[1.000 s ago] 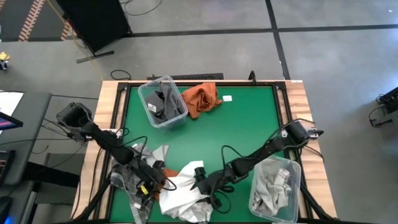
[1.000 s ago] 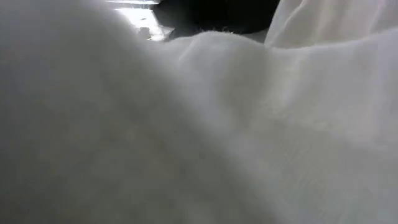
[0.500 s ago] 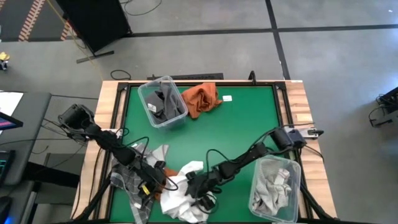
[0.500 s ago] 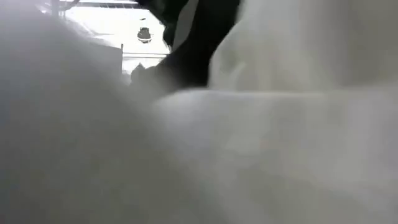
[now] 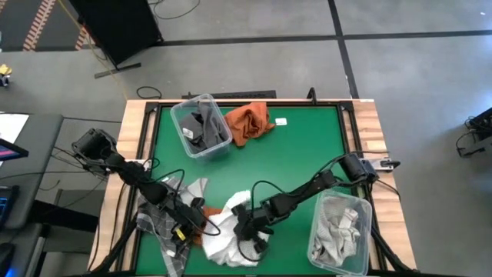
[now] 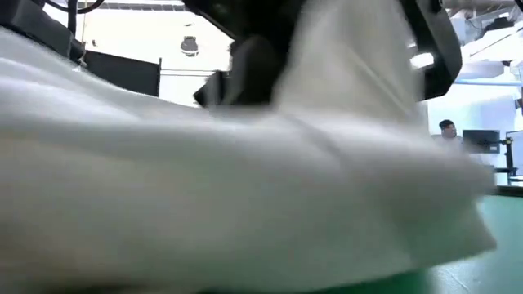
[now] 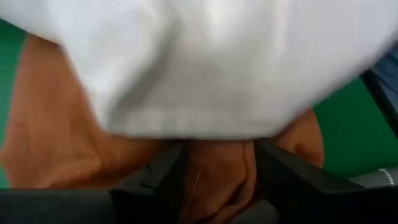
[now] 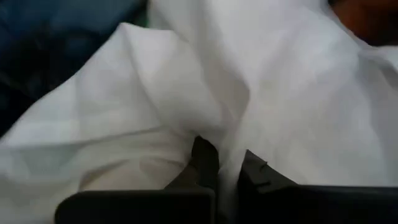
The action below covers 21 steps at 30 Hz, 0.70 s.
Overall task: Sort towels by color in basket
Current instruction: Put the white towel into the bottom transparent bin
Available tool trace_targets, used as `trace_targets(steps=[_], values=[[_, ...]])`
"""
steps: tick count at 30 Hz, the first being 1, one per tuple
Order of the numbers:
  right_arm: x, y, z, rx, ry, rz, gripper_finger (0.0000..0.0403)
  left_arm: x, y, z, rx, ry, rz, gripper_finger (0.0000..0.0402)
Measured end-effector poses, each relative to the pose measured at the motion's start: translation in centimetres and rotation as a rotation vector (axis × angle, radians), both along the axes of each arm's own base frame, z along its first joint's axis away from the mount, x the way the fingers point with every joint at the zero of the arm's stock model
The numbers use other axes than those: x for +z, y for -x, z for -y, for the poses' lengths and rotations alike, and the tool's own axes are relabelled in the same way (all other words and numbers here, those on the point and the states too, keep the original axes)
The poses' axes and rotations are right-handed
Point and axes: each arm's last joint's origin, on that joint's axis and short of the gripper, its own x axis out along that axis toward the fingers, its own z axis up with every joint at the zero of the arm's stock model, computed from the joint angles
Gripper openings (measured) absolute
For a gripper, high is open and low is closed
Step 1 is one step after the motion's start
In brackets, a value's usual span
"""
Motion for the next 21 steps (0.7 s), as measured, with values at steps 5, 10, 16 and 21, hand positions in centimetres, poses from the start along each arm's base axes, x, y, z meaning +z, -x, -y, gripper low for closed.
trace_targets(steps=[5,10,16,21], values=[[3.7,1.9,0.5,-0.077,0.114,-0.030,0.0036,-0.1,0.0,-0.1,0.008,-0.018,-0.004,0.0183],[8.8,4.2,0.8,-0.135,0.175,0.009,0.0036,-0.1,0.1,-0.1,0.006,-0.029,-0.001,0.0183],[14.1,7.7,1.4,-0.237,0.260,0.073,0.0036,-0.1,0.1,-0.1,0.009,-0.035,0.000,0.0183],[17.8,10.8,1.5,-0.307,0.317,0.153,0.0036,-0.1,0.1,-0.2,0.009,-0.037,-0.001,0.0183]])
